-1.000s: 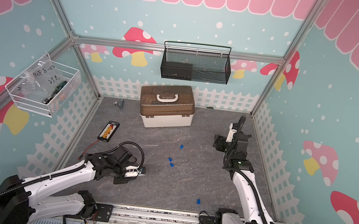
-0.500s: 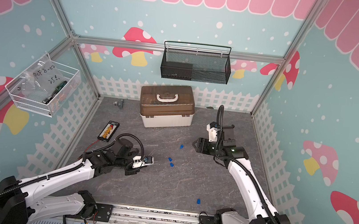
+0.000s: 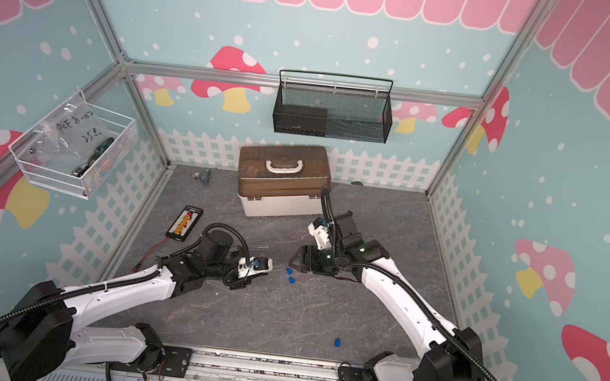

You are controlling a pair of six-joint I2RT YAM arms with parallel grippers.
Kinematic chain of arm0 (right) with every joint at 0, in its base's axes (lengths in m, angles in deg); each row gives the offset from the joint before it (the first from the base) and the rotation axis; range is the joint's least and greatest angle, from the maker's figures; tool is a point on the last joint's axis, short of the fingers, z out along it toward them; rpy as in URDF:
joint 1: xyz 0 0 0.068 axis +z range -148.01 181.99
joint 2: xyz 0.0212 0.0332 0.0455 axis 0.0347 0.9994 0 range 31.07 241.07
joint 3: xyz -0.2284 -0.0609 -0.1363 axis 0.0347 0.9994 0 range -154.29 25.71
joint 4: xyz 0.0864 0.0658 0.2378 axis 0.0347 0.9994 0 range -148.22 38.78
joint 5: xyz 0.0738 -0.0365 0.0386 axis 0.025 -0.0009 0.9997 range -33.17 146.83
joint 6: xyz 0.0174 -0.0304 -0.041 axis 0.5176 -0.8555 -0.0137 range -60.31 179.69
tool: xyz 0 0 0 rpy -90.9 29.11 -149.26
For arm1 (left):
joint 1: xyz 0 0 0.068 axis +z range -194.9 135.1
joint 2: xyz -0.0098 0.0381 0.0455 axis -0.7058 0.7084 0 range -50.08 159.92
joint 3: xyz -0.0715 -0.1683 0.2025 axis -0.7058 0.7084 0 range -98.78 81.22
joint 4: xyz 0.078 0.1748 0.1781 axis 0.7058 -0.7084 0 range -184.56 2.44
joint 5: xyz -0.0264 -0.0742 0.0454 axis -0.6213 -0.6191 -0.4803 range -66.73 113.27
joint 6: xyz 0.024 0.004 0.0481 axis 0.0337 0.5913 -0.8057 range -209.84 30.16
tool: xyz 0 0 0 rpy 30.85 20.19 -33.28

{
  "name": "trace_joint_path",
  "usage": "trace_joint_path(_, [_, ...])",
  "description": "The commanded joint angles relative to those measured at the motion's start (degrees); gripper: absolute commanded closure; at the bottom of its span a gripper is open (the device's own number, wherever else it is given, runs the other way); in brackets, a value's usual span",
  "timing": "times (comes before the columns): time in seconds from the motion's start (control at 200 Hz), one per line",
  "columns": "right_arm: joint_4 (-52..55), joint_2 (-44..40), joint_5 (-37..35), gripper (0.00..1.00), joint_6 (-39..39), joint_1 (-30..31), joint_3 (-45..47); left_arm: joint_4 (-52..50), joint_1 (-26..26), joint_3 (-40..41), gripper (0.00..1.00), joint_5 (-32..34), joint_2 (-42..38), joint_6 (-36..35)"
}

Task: Insert stoppers into test tubes
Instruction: Pick up the test tube at the center of the board.

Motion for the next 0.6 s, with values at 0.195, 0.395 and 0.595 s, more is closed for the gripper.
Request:
trace_joint_path(0.195, [-1.8, 5.1, -3.1, 0.37, 5.3, 6.2, -4.4, 1.7, -0.2, 0.3, 0.84, -2.8, 1.0, -0.3])
trace_joint_path(0.395, [-3.4, 5.5, -3.9, 0.45, 7.3, 7.2, -3.5, 2.1, -0.2, 0.4, 0.84, -3.0, 0.7, -0.4])
trace_joint_path(0.595, [-5.5, 5.9, -3.6, 0.53, 9.3, 8.5, -2.4, 2.0, -0.2, 0.4, 0.84, -3.1, 0.9, -0.2])
